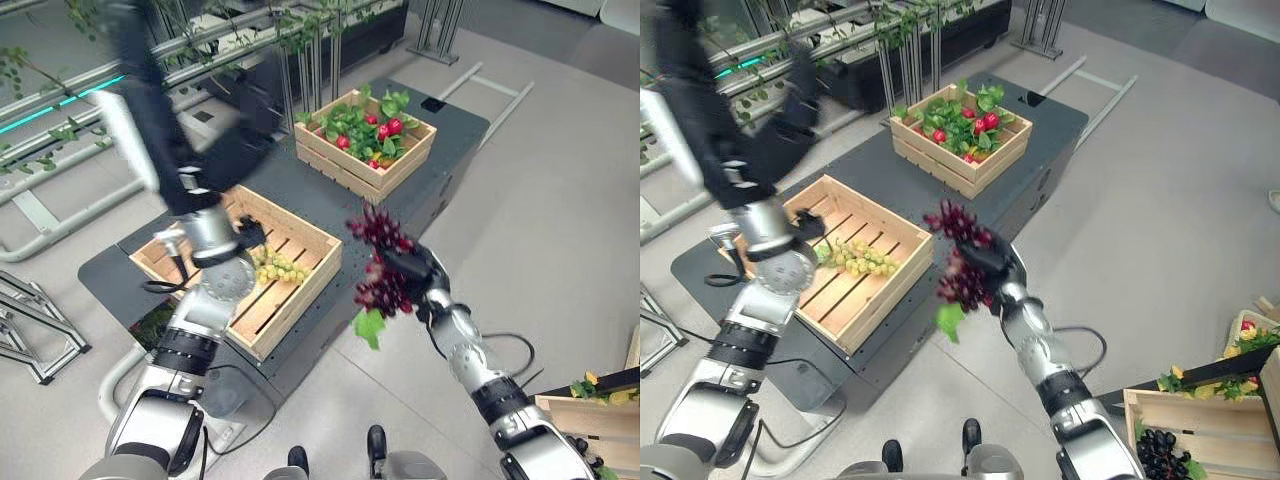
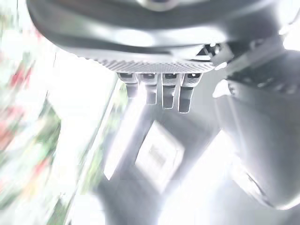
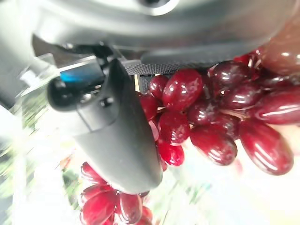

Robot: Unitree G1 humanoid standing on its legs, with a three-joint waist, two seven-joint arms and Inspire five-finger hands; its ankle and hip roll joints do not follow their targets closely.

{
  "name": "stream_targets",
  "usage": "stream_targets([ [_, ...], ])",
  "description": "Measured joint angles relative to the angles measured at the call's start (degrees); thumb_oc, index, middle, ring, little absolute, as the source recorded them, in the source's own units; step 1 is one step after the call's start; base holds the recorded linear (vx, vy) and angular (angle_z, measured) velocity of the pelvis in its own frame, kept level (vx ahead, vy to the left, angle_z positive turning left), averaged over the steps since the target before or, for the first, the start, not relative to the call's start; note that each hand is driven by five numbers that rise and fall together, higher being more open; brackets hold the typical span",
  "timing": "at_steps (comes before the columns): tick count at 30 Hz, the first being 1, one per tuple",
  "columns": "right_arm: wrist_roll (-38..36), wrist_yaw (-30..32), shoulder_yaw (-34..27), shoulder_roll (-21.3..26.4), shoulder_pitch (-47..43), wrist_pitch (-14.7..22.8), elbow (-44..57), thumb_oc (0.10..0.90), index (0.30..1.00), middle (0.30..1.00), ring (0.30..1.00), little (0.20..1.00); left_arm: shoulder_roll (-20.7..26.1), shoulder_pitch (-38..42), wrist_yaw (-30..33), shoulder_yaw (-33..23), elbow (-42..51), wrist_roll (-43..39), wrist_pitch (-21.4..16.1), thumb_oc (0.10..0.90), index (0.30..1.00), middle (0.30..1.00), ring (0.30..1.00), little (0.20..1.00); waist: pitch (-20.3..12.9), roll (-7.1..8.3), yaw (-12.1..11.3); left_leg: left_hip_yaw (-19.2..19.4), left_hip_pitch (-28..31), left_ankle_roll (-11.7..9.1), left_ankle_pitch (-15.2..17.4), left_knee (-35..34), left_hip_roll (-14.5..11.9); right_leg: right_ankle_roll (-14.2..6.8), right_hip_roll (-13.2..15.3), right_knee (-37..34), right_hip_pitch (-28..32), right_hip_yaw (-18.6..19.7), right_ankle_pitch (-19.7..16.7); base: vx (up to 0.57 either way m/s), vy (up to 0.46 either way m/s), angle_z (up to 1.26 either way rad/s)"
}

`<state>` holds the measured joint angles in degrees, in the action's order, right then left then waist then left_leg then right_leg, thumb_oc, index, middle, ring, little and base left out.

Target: Pick up the fruits from the basket on one side to the basket on the other side

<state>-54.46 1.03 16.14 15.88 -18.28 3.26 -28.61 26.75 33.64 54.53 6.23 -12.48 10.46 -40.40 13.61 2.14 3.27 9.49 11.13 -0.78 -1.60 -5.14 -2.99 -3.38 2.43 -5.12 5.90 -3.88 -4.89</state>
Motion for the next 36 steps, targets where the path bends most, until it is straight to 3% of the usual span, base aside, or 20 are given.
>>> stream_targets([
  [5,0.0,0.1,0.1,0.5,2.9,-0.4,0.0,0.400,0.300,0.300,0.300,0.300,-1.1,-0.1,0.4,2.2,0.0,0.6,0.0,0.800,0.900,0.900,0.900,0.900,-3.1,-1.26,0.0,0.0,0.0,0.0,0.0,-0.4,0.0,0.0,0.0,0.0,0.0,0.1,0.0,0.00,0.000,0.00],
  [13,0.0,0.2,0.1,1.6,2.9,-0.4,0.0,0.400,0.300,0.300,0.300,0.300,-2.5,-3.7,-11.2,4.8,0.0,-5.5,0.0,0.800,0.900,0.900,0.900,0.900,-6.5,-4.43,0.4,0.0,0.0,-0.1,-0.1,-0.4,-0.1,0.0,-0.1,-0.2,0.0,0.2,0.0,0.00,0.000,0.00],
  [18,0.3,0.3,-0.3,1.8,3.6,-0.1,0.7,0.400,0.300,0.300,0.300,0.300,-3.8,-9.4,-21.0,4.8,-0.1,-17.7,1.6,0.800,0.900,0.900,0.900,0.900,-6.6,-4.48,0.4,0.2,0.0,-0.1,-0.1,-0.4,-0.1,0.0,-0.2,-0.2,-0.1,0.4,0.0,0.00,0.000,0.00],
  [22,2.6,0.3,-2.7,1.8,7.4,0.6,4.2,0.400,0.300,0.300,0.300,0.300,-5.6,-15.4,-27.4,4.5,-0.7,-25.3,5.3,0.800,0.900,0.900,0.900,0.900,-6.6,-4.31,0.3,0.3,-0.1,0.0,0.0,-0.4,-0.2,0.0,-0.3,-0.2,-0.3,0.5,0.0,0.00,-0.052,-0.01],
  [26,3.3,0.3,-4.3,1.9,10.7,0.9,6.3,0.400,0.300,0.300,0.300,0.300,-6.6,-20.3,-30.4,4.5,-3.4,-29.4,8.7,0.800,0.900,0.900,0.900,0.900,-6.8,-3.67,0.5,0.6,-0.3,0.0,0.0,-0.4,-0.2,0.0,-0.5,-0.2,-0.8,1.0,0.0,0.01,-0.041,-0.06],
  [29,4.6,0.2,-4.6,2.2,13.1,1.1,8.8,0.400,0.300,0.300,0.300,0.300,-7.9,-23.4,-30.5,3.9,-5.3,-30.9,9.4,0.800,0.900,0.900,0.900,0.900,-6.4,-2.99,0.3,1.2,-1.3,-0.3,1.1,2.6,0.0,0.1,-0.7,-0.1,-1.8,3.7,0.5,-0.06,0.016,-0.26],
  [30,4.6,-0.1,-4.6,2.0,14.0,1.2,9.3,0.400,0.300,0.300,0.300,0.300,-8.0,-24.9,-30.6,3.7,-5.7,-31.1,9.4,0.800,0.900,0.900,0.900,0.900,-5.7,-1.83,-0.2,-1.4,-3.2,-0.7,2.9,7.9,0.3,0.4,-0.6,0.3,-1.9,5.3,0.4,-0.18,0.127,-0.59],
  [31,4.6,-0.5,-4.3,1.3,14.7,2.1,9.4,0.400,0.300,0.300,0.300,0.300,-8.0,-26.6,-30.2,3.4,-5.9,-31.1,9.3,0.800,0.900,0.900,0.900,0.900,-4.1,0.97,-1.3,-8.1,-8.1,1.0,5.4,16.5,2.6,0.7,0.4,2.1,-2.7,9.4,0.3,-0.20,0.172,-0.82],
  [33,4.6,-2.1,-3.3,1.9,14.6,2.4,9.3,0.400,0.300,0.300,0.300,0.300,-8.1,-29.9,-29.0,3.5,-6.7,-31.0,8.7,0.800,0.900,0.900,0.900,0.900,-3.4,1.92,-4.5,-20.8,-8.7,3.1,6.7,11.4,7.6,0.3,0.4,3.7,-6.0,15.2,-0.4,-0.17,0.173,-1.44],
  [34,4.6,-2.4,-3.4,2.5,13.6,2.7,8.9,0.400,0.300,0.300,0.300,0.300,-8.3,-29.6,-28.9,3.6,-9.5,-31.1,8.8,0.800,0.900,0.900,0.900,0.900,-2.5,0.29,-4.1,-20.8,-9.8,3.5,6.8,9.7,8.0,-0.4,-0.9,4.2,-6.7,15.4,-0.4,-0.10,0.130,-1.32],
  [35,4.6,-2.4,-3.6,2.5,13.3,2.9,8.8,0.400,0.300,0.300,0.300,0.300,-8.2,-29.4,-29.0,3.5,-10.6,-31.2,8.9,0.800,0.900,0.900,0.900,0.900,-1.8,-0.30,-4.1,-20.9,-9.5,3.7,3.8,9.5,7.7,-0.6,-1.4,4.5,-6.8,14.9,-0.5,-0.07,0.114,-1.01],
  [36,4.6,-2.4,-3.6,2.4,13.9,3.1,8.9,0.400,0.300,0.300,0.300,0.300,-8.2,-29.6,-28.9,3.3,-11.5,-31.9,9.2,0.800,0.900,0.900,0.900,0.900,-1.4,-0.28,-4.2,-18.7,-9.3,2.4,1.8,8.9,6.8,-1.0,-1.4,3.9,-6.5,13.2,-0.8,-0.05,0.097,-0.78],
])
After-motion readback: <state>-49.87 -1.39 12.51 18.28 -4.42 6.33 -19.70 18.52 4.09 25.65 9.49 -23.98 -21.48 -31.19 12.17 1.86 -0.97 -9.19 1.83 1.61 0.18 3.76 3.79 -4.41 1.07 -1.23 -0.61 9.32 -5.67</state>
